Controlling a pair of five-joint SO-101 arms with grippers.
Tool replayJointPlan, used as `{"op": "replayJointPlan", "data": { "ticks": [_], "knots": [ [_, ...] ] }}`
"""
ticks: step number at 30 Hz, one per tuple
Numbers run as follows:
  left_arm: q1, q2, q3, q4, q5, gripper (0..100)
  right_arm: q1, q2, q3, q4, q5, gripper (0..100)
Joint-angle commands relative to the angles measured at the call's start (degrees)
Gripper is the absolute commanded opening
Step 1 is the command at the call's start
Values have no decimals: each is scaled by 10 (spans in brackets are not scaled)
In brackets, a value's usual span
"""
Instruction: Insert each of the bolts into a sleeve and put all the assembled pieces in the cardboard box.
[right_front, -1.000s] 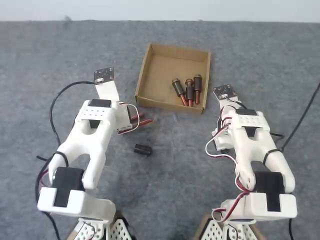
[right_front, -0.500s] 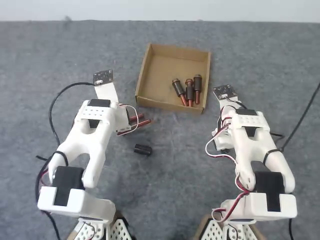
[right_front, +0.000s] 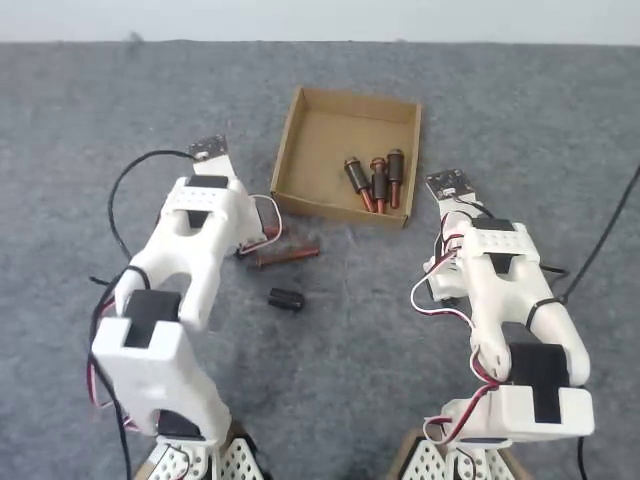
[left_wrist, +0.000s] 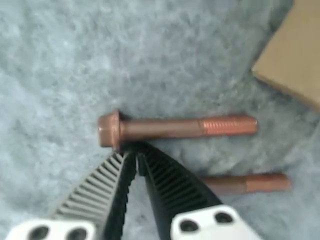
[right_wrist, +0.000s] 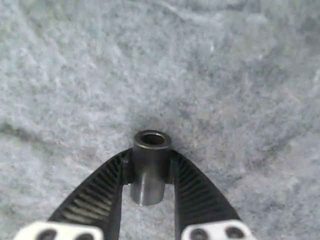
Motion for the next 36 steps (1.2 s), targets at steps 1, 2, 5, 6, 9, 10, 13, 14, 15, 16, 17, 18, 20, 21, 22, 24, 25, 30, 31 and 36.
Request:
{"op": "replayJointPlan", "data": {
  "ticks": [1, 2, 5, 6, 9, 10, 13, 14, 15, 16, 17, 18, 20, 21, 22, 24, 25, 30, 31, 36],
  "knots": [
    [-25, 11, -60, 7, 4, 11, 8, -28, -2, -6, 1, 7],
    [-28, 16, -70, 10, 4, 11, 8, -28, -2, -6, 1, 7],
    [-32, 24, -93, 8, 4, 11, 8, -28, -2, -6, 1, 7],
    [-31, 25, -101, 7, 4, 11, 8, -28, -2, -6, 1, 7],
    [-28, 26, -125, 6, 4, 11, 8, -28, -2, -7, 1, 7],
    [-28, 26, -133, 5, 9, 11, 8, -28, -2, -7, 1, 7],
    [-32, 26, -145, -23, 64, 11, 8, -28, -2, -7, 1, 7],
    [-32, 26, -145, -36, 80, 11, 8, -28, -2, -7, 1, 7],
    [-32, 26, -145, -46, 91, 11, 8, -28, -2, -7, 1, 7],
    [-29, 26, -145, -48, 92, 11, 8, -28, -2, -7, 1, 7],
    [-27, 23, -145, -48, 92, 11, 8, -28, -2, -7, 1, 7],
    [-26, 20, -145, -47, 92, 11, 8, -28, -2, -7, 1, 7],
    [-30, 8, -148, -27, 92, 11, 8, -28, -3, -8, 7, 7],
    [-31, -3, -148, -19, 92, 11, 8, -28, -3, -8, 15, 7],
    [-31, -16, -145, -14, 92, 11, 7, -28, -3, -8, 19, 7],
    [-31, -39, -137, -6, 92, 12, 7, -28, -3, -8, 21, 7],
    [-28, -46, -130, -8, 92, 13, 7, -28, -3, -8, 22, 7],
    [-19, -55, -104, -33, 93, 70, 7, -28, -3, -8, 24, 7],
    [-18, -55, -103, -32, 94, 92, 7, -28, -3, -8, 24, 7],
    [-22, -55, -86, -38, 143, 122, 7, -28, -3, -8, 25, 7]
  ]
}}
